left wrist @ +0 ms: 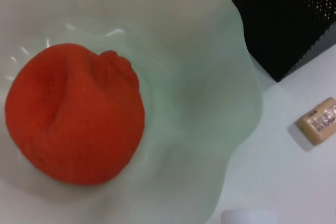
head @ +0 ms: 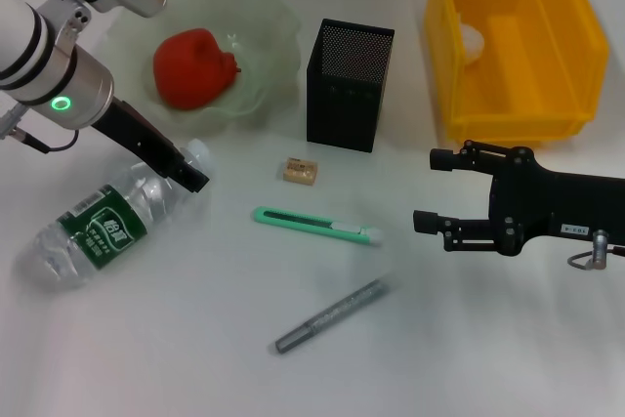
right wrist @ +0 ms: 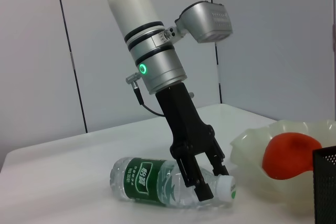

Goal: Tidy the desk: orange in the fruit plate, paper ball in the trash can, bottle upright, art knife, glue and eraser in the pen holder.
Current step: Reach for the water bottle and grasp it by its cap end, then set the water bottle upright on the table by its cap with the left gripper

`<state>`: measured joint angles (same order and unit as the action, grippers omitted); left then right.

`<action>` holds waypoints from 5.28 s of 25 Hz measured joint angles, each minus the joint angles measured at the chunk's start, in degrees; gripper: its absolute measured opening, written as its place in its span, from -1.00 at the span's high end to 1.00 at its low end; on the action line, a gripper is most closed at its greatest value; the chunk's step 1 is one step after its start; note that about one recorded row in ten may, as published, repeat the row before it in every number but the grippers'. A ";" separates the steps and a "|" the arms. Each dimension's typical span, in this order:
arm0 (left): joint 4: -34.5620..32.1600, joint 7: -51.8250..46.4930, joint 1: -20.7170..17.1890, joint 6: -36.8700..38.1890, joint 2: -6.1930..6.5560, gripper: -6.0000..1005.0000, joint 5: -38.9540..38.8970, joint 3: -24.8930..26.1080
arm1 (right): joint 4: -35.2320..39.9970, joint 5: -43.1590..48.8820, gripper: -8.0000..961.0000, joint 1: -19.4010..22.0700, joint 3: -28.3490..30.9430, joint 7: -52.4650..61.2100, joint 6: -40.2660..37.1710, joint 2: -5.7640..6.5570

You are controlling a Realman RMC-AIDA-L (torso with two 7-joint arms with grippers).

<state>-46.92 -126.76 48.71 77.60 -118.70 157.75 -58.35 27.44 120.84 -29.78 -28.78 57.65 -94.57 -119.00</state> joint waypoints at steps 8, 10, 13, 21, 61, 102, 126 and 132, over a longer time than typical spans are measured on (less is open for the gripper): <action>0.69 0.10 0.08 -0.39 -0.04 -0.55 -1.83 -3.56 | -0.23 0.00 -0.72 0.07 0.15 0.00 0.00 0.00; 0.69 0.11 0.08 -0.50 -0.04 -0.54 -1.93 -3.99 | -0.25 0.00 -0.72 0.07 0.15 0.00 0.00 0.00; 0.69 0.12 -0.02 -0.67 -0.04 -0.52 -2.00 -4.80 | -0.29 0.00 -0.72 0.07 0.14 0.00 0.00 0.00; 0.69 0.12 -0.16 -1.31 -0.04 -0.15 -2.04 -5.54 | -0.38 0.00 -0.72 0.08 0.13 0.03 0.00 0.00; -15.05 19.68 -10.62 12.84 0.61 0.12 -28.16 8.49 | -0.46 0.00 -0.72 -0.10 0.00 0.28 0.00 -0.09; -7.48 40.57 -23.46 13.59 1.43 0.10 -51.22 19.42 | -0.46 0.54 -0.72 -0.25 -3.57 0.63 2.49 0.00; 7.43 59.13 -24.72 11.95 0.78 0.09 -54.51 29.36 | -0.46 0.53 -0.72 -0.16 -3.55 0.26 2.46 0.00; 8.34 60.37 -24.67 11.33 0.77 0.09 -54.73 29.54 | -0.46 0.53 -0.72 -0.04 -3.55 0.23 2.46 0.00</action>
<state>-38.57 -66.39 24.04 88.93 -117.93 103.02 -28.80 26.98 121.37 -29.82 -32.34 57.88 -92.11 -119.00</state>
